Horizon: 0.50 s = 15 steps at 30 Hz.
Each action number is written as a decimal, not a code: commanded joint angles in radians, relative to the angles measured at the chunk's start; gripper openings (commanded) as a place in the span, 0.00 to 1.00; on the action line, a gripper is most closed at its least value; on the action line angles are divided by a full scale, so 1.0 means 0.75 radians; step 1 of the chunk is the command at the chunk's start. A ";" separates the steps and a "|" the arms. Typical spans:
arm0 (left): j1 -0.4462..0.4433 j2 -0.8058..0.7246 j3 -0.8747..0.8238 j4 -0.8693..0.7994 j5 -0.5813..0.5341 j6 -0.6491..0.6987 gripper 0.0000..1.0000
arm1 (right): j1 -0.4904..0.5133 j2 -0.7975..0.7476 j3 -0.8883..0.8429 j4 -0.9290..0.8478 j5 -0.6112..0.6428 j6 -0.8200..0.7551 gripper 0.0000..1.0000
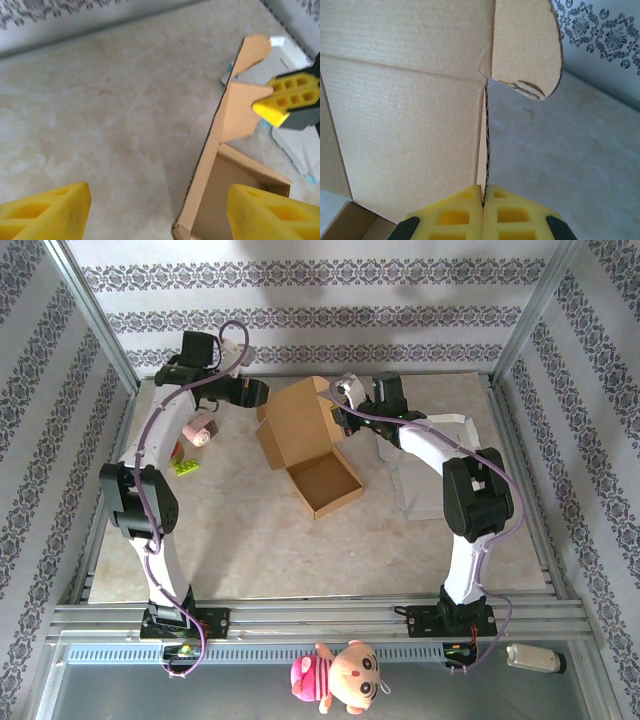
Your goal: Fold the paper box
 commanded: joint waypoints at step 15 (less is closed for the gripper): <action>-0.023 0.051 0.031 -0.195 0.149 0.061 0.08 | 0.015 -0.047 -0.011 0.048 -0.021 -0.053 0.02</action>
